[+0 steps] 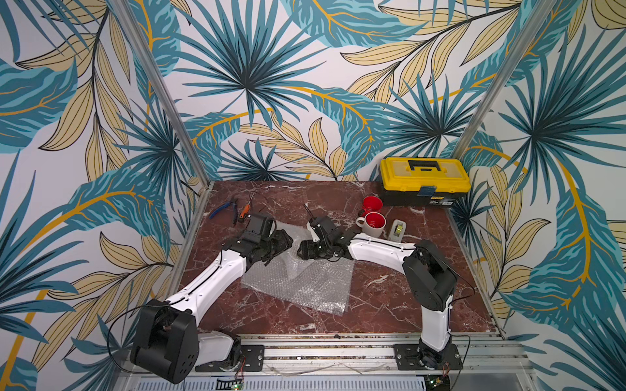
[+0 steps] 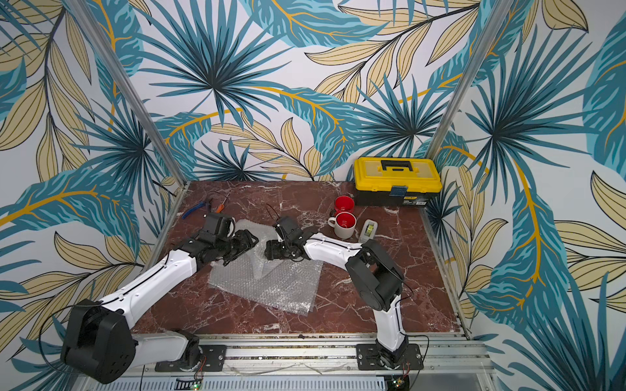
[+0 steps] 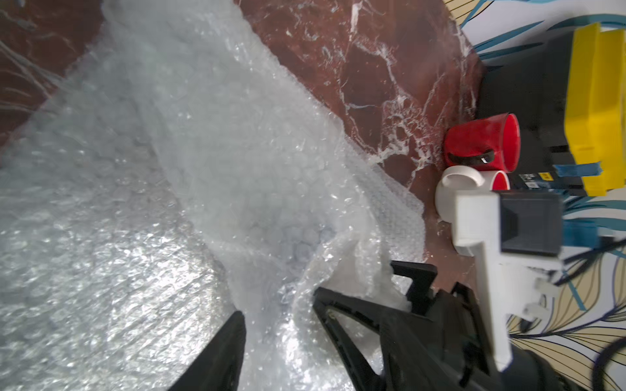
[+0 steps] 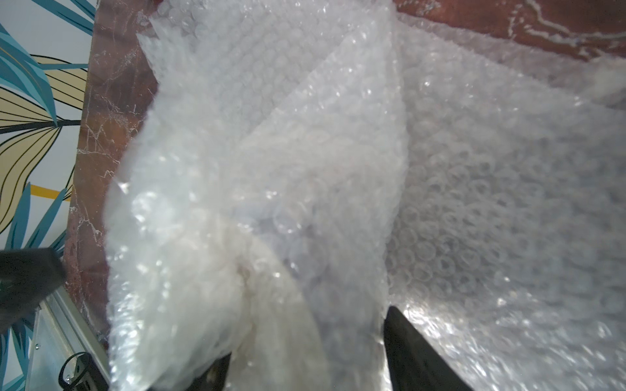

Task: Wrap mugs in bubble wrap
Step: Wrap the mug in bubble wrap.

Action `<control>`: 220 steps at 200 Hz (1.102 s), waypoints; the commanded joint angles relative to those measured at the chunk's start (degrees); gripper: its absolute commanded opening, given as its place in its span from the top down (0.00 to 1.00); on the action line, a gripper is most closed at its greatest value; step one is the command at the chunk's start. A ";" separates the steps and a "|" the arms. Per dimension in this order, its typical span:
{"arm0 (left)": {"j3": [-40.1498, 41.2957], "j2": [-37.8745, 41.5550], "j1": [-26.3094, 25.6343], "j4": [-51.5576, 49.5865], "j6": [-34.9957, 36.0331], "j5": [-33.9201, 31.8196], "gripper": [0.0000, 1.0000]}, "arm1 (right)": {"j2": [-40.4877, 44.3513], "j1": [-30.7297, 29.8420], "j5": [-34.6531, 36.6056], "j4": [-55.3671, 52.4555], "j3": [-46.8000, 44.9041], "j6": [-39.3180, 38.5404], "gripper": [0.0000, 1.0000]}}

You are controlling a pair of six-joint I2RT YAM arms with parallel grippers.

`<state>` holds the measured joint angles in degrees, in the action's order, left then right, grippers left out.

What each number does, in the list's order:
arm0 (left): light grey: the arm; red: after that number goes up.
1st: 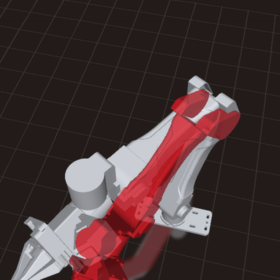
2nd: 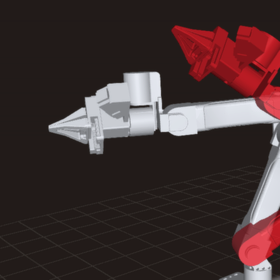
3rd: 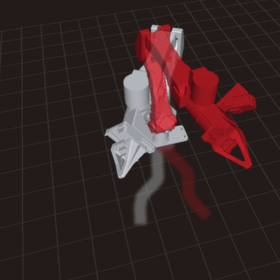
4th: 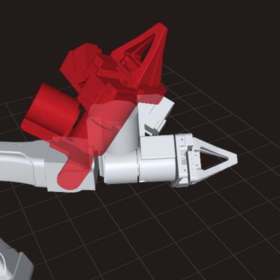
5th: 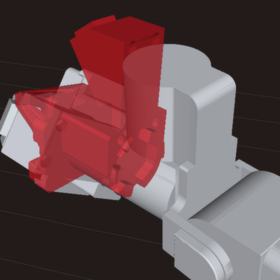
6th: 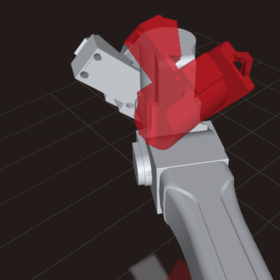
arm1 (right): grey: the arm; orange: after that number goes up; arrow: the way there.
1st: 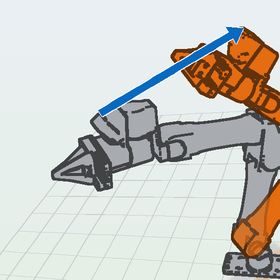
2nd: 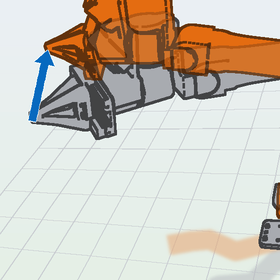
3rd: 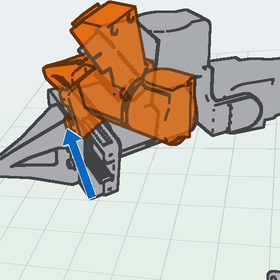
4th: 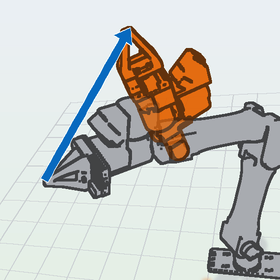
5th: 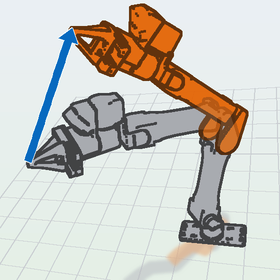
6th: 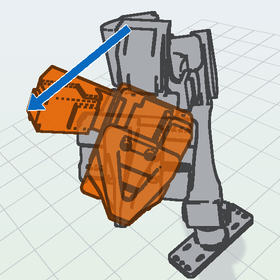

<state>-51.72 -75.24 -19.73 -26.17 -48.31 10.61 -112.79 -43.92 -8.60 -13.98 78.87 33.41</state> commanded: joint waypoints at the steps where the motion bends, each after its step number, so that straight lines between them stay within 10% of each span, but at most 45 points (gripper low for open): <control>1: 1.53 -0.99 -0.67 -0.90 1.29 -1.85 0.35 | -1.87 -0.10 1.84 -3.09 0.36 -0.57 0.30; 220: 4.44 -12.55 -4.36 -2.40 0.41 -6.83 0.41 | -2.09 0.41 4.08 -5.72 5.77 -1.75 0.26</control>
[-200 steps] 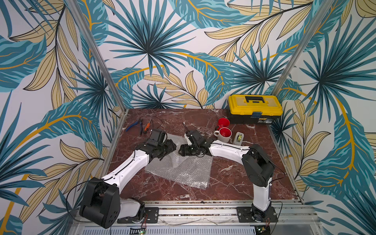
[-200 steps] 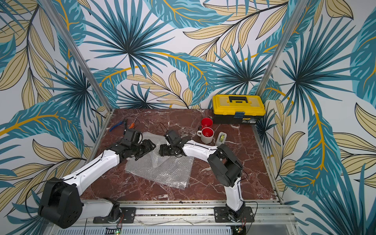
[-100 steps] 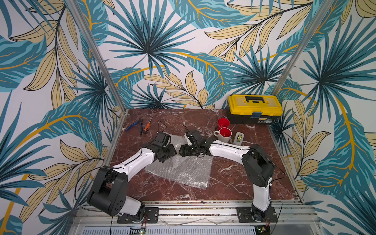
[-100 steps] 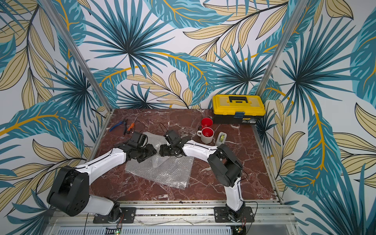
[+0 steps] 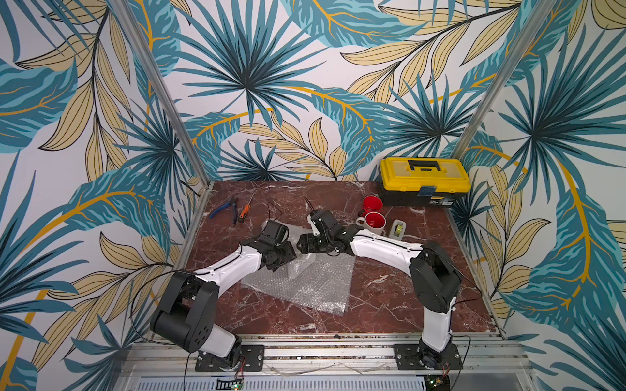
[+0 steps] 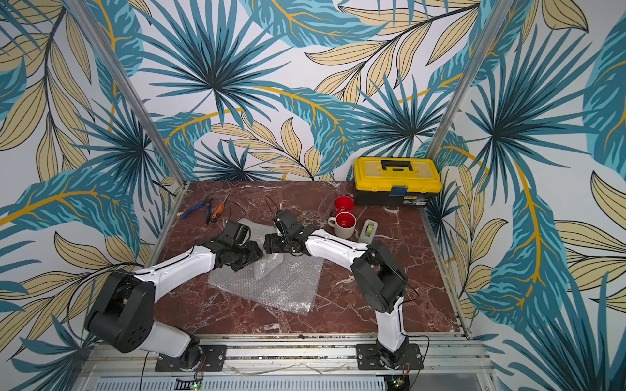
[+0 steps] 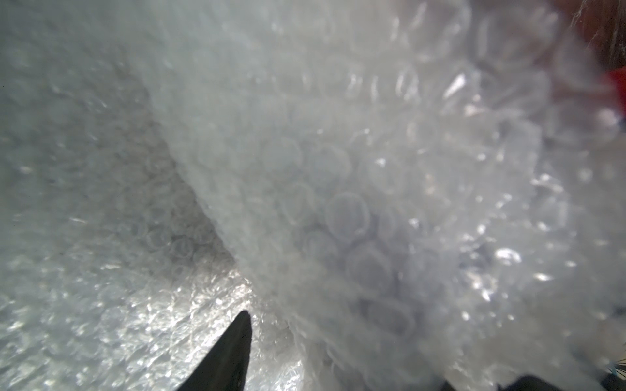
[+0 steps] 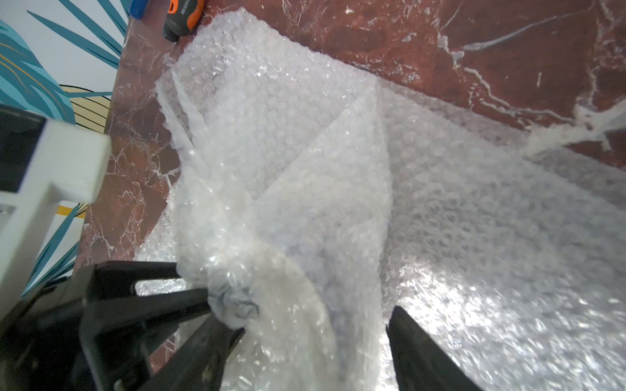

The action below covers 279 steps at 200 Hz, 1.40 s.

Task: Wrap mugs in bubble wrap
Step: Wrap the mug in bubble wrap.

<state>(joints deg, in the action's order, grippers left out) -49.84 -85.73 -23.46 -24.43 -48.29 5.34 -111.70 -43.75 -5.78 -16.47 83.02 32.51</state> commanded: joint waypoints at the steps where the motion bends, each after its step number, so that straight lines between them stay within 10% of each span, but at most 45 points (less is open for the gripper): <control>1: 2.56 -2.07 -0.62 -4.14 0.39 -1.56 0.41 | -3.31 0.24 1.28 -3.31 1.75 -0.90 0.26; 87: 3.55 6.03 0.10 -0.35 2.14 -0.71 0.31 | -9.37 0.25 2.00 -8.10 3.99 -0.36 0.31; 133: 4.72 11.56 9.76 4.20 2.70 4.47 0.24 | -9.44 0.23 0.95 -8.17 4.08 -0.85 0.31; 279: -7.93 -9.41 29.11 19.50 8.63 27.04 0.32 | -9.59 0.24 -0.11 -8.71 4.72 -1.45 0.31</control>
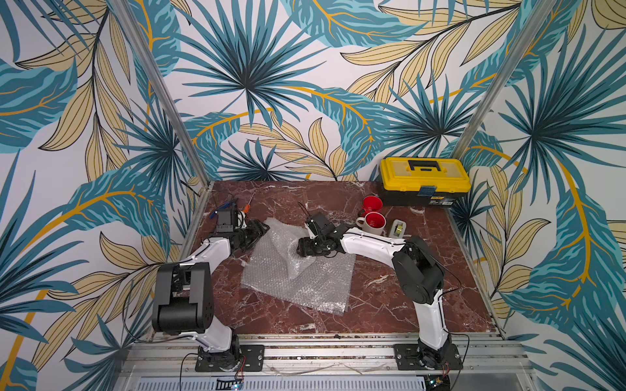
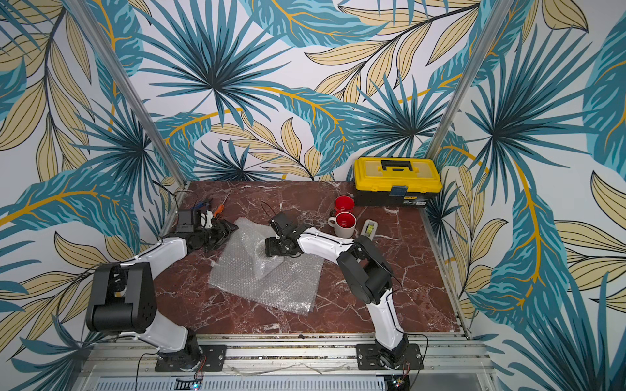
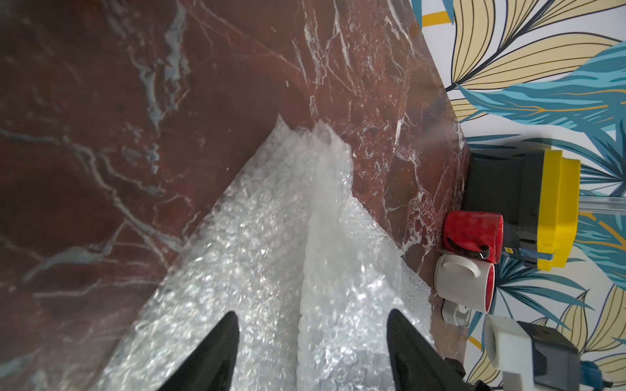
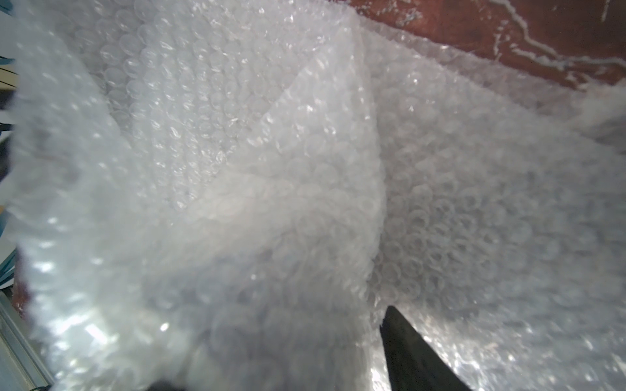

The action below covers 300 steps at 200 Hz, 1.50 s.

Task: Wrap mugs in bubble wrap
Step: Wrap the mug in bubble wrap.

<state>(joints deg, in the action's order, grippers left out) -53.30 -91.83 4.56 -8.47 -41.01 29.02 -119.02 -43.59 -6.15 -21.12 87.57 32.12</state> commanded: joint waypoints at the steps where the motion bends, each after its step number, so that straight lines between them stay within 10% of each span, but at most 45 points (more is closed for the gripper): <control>1: -4.59 -3.51 1.08 3.55 1.36 3.48 0.32 | -2.27 0.09 0.26 -4.08 0.16 -1.08 0.31; 66: -11.68 -13.37 1.50 3.46 1.28 6.47 0.50 | -2.33 0.13 0.53 -4.41 0.18 -1.11 0.31; 155: -12.38 -12.07 1.49 3.47 0.64 8.83 1.00 | -2.56 0.18 1.04 -5.08 0.48 -0.92 0.31; 300: 4.09 13.37 -10.33 3.47 -7.86 8.35 1.00 | -3.81 0.18 0.66 -6.74 2.34 0.92 0.31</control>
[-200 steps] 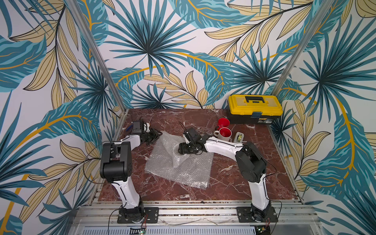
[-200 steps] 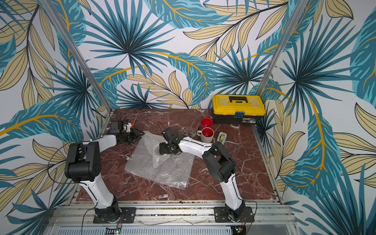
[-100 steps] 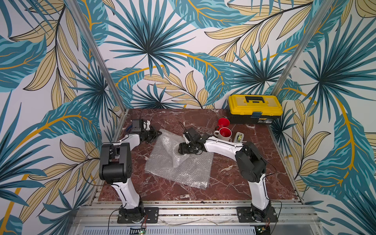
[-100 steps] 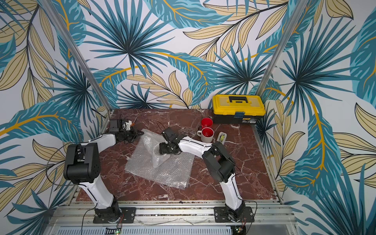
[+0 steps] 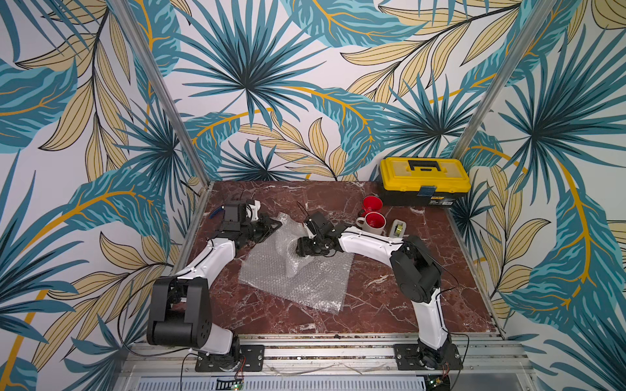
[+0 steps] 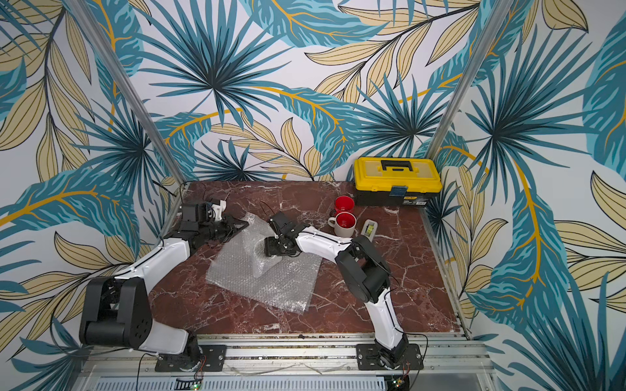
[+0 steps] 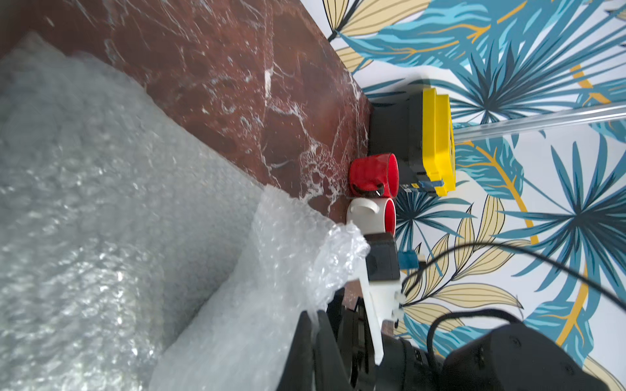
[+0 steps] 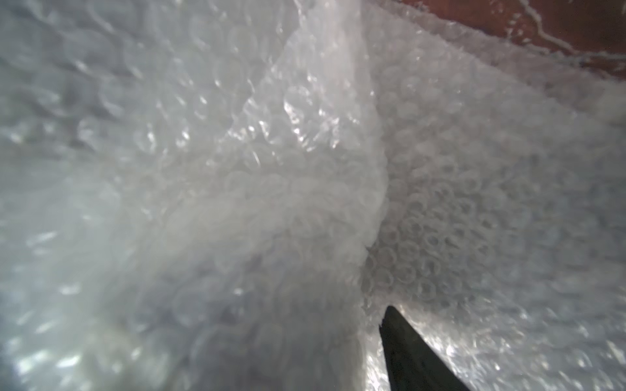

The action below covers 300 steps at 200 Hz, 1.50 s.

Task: Wrap mugs in bubble wrap
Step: Wrap the mug in bubble wrap.

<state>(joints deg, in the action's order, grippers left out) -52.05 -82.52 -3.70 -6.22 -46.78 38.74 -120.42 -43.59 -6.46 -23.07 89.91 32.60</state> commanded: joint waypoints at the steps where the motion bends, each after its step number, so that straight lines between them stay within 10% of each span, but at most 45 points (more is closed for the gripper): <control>1: 2.93 4.22 -2.17 1.21 -2.13 -1.47 1.00 | -2.43 0.18 0.94 -4.79 0.05 0.44 0.31; 163: 11.88 5.96 -12.28 1.21 1.79 -5.06 1.00 | 14.34 1.27 6.28 -0.90 -8.45 0.40 0.28; 300: 12.00 -3.03 -13.82 -2.51 7.47 -5.14 1.00 | 11.22 1.49 -0.13 0.97 -5.62 -0.52 0.15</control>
<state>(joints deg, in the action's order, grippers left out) -41.39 -83.00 -16.69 -3.33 -41.63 33.67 -106.54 -42.19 -4.80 -20.45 82.48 32.77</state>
